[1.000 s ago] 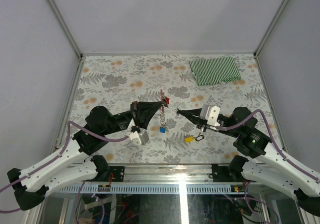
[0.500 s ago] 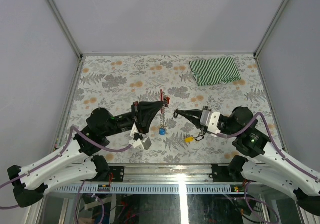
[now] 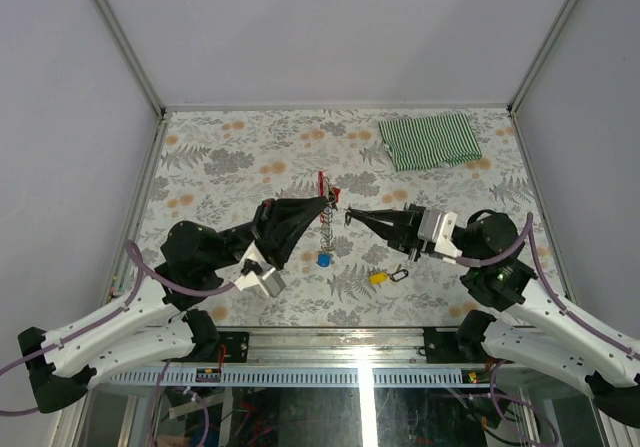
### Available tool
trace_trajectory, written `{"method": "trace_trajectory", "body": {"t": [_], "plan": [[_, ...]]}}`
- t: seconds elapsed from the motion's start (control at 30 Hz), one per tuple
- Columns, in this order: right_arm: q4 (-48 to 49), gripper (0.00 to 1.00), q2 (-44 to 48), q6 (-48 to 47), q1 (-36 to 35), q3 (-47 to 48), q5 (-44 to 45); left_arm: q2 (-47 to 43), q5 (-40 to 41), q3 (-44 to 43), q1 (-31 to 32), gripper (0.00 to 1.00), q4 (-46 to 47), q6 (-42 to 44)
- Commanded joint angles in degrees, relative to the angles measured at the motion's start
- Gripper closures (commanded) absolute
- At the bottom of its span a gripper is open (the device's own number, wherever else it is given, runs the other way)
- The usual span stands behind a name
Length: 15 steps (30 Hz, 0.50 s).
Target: Put the keys on the keyring
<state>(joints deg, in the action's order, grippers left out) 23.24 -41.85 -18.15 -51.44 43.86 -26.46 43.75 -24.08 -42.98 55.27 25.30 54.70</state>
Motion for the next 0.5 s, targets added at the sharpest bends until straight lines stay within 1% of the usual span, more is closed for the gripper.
{"method": "trace_trajectory", "body": {"t": [0.0, 0.23, 0.47], "plan": [[13.18, 1.0, -1.13, 7.72, -0.24, 0.52, 2.33, -0.27, -0.05, 0.77, 0.38, 1.0, 11.04, -5.38], [23.33, 1.0, -4.02, 15.19, -0.23, -1.34, 1.15, 0.06, 0.39, 1.36, 0.42, 1.0, 13.34, -7.44], [26.2, 1.0, -5.12, 17.43, -0.2, -1.49, 0.61, 0.35, 0.35, 1.15, 0.37, 1.0, 13.37, -7.24]]}}
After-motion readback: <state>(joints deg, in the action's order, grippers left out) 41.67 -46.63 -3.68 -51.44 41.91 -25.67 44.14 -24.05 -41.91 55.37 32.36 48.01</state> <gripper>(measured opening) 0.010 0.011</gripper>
